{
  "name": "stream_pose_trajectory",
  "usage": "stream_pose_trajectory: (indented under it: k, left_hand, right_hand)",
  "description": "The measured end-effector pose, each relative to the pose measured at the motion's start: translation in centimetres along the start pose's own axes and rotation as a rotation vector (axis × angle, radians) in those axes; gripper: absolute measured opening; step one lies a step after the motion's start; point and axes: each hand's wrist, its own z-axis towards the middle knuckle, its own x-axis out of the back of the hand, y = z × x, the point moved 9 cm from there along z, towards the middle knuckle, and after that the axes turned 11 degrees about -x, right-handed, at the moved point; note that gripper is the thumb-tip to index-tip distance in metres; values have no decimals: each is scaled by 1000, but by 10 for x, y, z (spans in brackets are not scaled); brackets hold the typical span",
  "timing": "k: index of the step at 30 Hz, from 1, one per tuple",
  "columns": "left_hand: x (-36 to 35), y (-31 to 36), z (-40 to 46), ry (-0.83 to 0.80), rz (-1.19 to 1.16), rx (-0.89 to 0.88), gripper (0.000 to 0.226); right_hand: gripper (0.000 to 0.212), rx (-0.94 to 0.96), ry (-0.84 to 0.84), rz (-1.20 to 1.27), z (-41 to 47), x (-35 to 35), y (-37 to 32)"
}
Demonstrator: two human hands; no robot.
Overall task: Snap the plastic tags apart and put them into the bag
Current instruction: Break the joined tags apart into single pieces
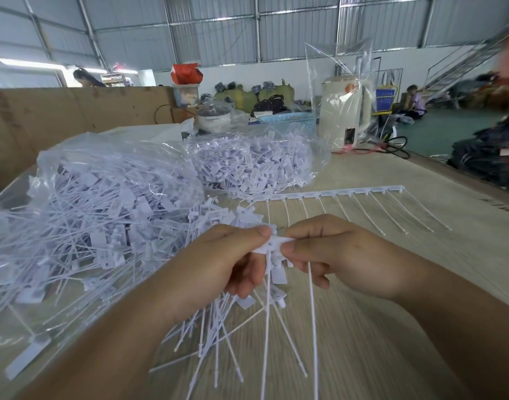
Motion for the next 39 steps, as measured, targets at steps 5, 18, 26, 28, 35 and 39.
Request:
stream_pose_trajectory:
  k: [5, 18, 26, 28, 35, 39]
  left_hand:
    - [8, 0, 1, 109, 104, -1, 58]
    - [0, -10, 2, 269, -217, 9, 47]
    - [-2, -6, 6, 248, -319, -32, 44]
    - [-2, -3, 7, 211, -316, -38, 44]
    - [0, 1, 7, 133, -342, -54, 45]
    - [3, -2, 7, 149, -310, -59, 44]
  right_hand:
    - [26, 67, 114, -31, -1, 3, -5]
    - [42, 184, 249, 46, 1, 5, -10]
    - [33, 202, 260, 78, -1, 10, -12]
    - [34, 201, 236, 90, -1, 10, -13]
    - [34, 195, 211, 116, -1, 9, -15]
    - [34, 192, 257, 42, -3, 10, -17]
